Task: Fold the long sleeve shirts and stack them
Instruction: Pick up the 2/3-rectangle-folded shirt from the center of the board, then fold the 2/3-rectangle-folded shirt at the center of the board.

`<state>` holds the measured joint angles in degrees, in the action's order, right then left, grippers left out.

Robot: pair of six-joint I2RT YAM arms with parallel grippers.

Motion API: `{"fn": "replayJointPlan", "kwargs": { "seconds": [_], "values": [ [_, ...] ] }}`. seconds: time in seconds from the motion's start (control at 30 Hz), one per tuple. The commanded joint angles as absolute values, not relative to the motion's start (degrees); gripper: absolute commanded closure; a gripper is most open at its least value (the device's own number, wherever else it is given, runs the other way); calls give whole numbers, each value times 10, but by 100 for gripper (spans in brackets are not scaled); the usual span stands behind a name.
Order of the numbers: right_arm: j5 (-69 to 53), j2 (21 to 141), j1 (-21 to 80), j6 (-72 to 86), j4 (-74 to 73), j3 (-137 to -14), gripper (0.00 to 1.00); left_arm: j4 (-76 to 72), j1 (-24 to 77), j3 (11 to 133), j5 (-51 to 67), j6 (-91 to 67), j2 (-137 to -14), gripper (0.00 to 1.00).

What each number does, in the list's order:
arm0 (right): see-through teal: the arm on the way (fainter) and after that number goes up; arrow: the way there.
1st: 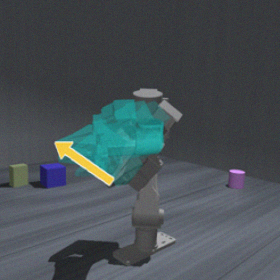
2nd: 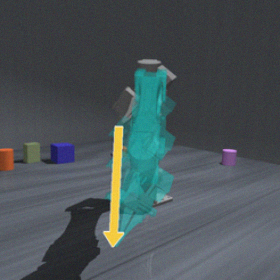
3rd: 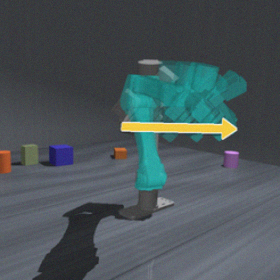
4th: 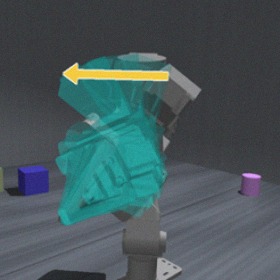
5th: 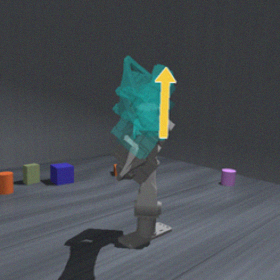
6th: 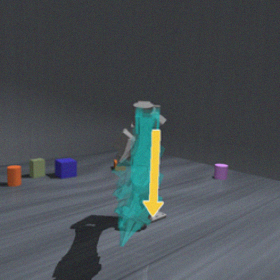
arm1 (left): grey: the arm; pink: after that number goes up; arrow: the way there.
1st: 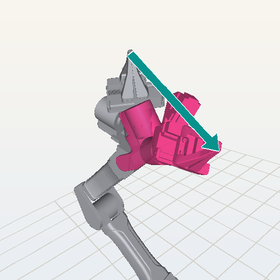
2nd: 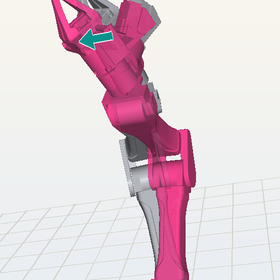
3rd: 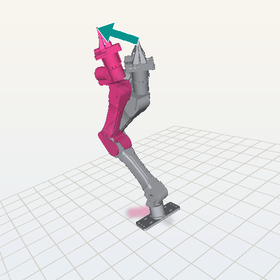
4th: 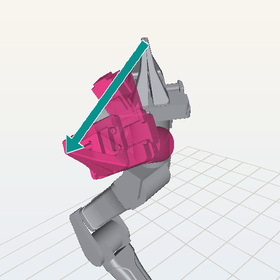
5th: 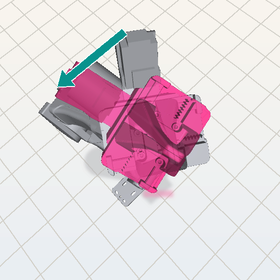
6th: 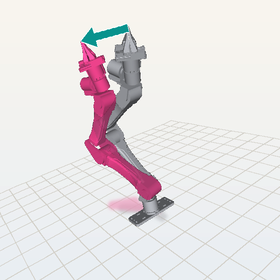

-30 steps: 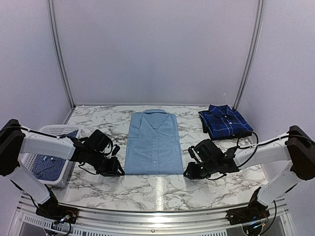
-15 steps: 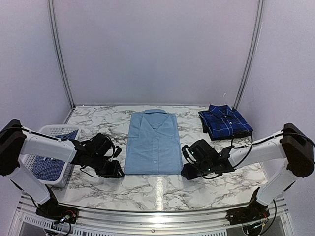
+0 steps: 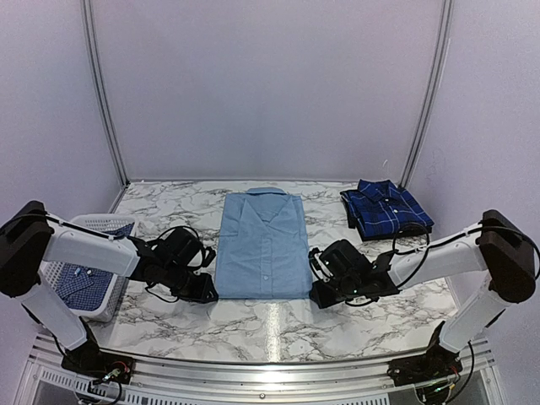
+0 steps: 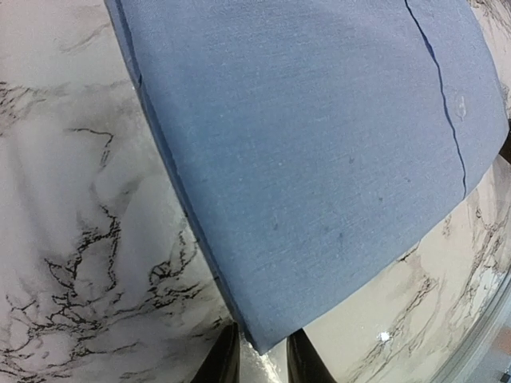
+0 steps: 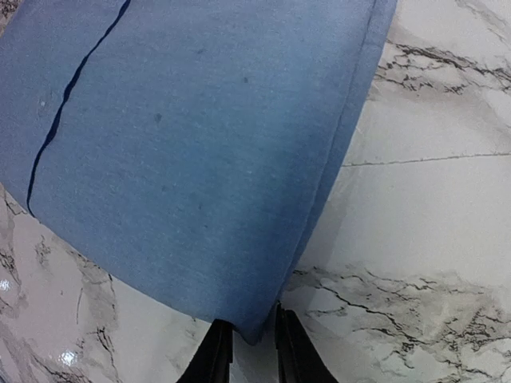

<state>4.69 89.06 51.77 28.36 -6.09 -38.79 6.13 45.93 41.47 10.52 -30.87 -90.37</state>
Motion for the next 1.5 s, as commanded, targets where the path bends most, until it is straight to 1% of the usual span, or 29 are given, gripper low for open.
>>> {"fn": "replayJointPlan", "kwargs": {
  "seconds": [0.0,0.13,0.3,0.47,0.67,0.83,0.9,0.97,1.07,1.17,1.3,1.4,1.47],
  "values": [
    [61,906,522,272,-85,-400,81,69,466,429,83,-293,-924,80],
    [61,907,522,273,-85,-403,86,69,468,434,85,-291,-928,86],
    [59,891,527,276,-96,-404,100,69,471,433,88,-292,-911,100],
    [54,855,535,294,-113,-389,100,70,480,410,103,-302,-872,100],
    [33,776,563,340,-137,-364,100,97,506,369,110,-327,-776,100],
    [34,697,581,366,-176,-408,100,155,518,399,74,-341,-683,100],
    [44,692,569,363,-183,-455,100,177,515,437,42,-333,-677,100],
    [38,717,535,353,-190,-520,100,188,491,494,28,-320,-708,100],
    [9,801,470,318,-155,-602,100,185,425,590,47,-297,-806,100],
    [6,932,402,277,-115,-704,100,163,356,699,58,-281,-945,100],
    [-70,1155,305,274,-62,-855,100,144,280,878,115,-293,-1160,100],
    [-108,1283,269,278,-64,-981,100,146,250,1013,129,-304,-1283,100],
    [-117,1338,257,282,-79,-1046,100,147,243,1076,145,-312,-1342,100]
  ]
}}
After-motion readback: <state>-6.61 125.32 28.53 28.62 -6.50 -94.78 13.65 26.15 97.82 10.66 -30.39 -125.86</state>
